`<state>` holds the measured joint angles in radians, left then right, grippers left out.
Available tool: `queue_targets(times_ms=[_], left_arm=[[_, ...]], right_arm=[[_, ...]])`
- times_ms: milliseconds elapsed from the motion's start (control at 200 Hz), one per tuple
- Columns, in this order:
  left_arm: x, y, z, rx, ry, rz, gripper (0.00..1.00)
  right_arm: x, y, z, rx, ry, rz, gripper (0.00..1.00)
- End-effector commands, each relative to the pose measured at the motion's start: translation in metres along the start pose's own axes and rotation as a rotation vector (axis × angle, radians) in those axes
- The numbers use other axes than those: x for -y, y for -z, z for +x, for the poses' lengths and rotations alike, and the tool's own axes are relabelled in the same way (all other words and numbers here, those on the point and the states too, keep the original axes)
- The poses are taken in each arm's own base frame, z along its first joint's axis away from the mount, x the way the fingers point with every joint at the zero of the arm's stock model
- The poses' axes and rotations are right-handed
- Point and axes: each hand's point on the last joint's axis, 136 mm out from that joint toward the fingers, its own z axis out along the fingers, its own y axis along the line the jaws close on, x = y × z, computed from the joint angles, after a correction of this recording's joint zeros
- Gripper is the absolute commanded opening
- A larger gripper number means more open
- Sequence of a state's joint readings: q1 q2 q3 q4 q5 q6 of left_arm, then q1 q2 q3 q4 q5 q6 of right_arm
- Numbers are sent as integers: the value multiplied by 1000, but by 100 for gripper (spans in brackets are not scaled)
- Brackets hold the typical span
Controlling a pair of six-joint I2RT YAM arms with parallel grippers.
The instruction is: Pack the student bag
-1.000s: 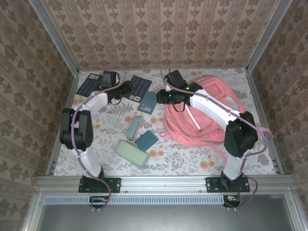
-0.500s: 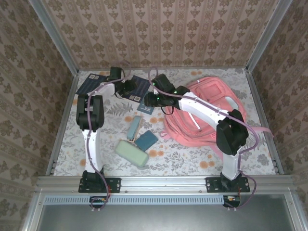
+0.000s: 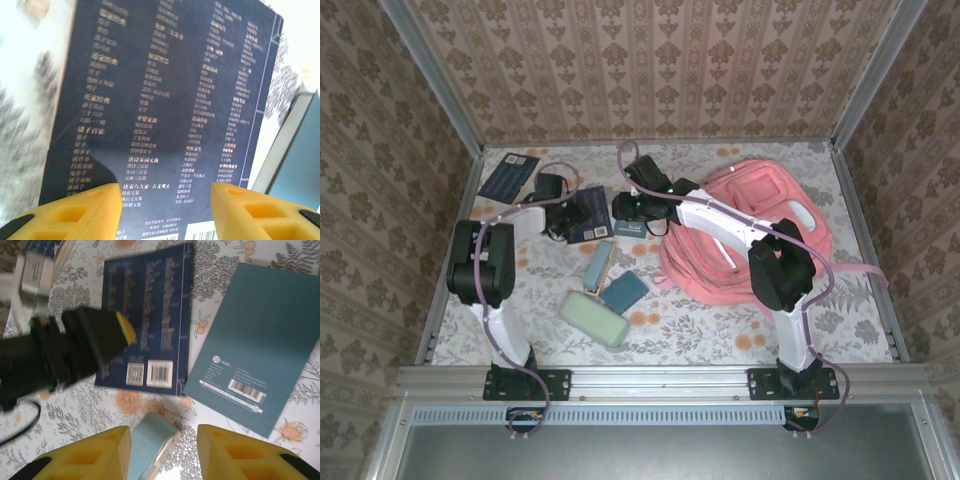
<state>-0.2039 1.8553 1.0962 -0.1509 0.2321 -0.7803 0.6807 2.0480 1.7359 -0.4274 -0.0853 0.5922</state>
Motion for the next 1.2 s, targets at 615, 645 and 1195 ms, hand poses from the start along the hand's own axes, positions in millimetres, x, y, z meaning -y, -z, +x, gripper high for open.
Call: queue_targets(times_ms=[615, 645, 1195], left_arm=[[-47, 38, 16, 2, 41, -83, 56], [-49, 33, 18, -6, 42, -83, 56], [-72, 8, 34, -70, 62, -126, 29]], right_arm=[[-12, -105, 3, -30, 121, 4, 40], [-10, -109, 2, -34, 126, 9, 40], [22, -151, 32, -185, 129, 22, 41]])
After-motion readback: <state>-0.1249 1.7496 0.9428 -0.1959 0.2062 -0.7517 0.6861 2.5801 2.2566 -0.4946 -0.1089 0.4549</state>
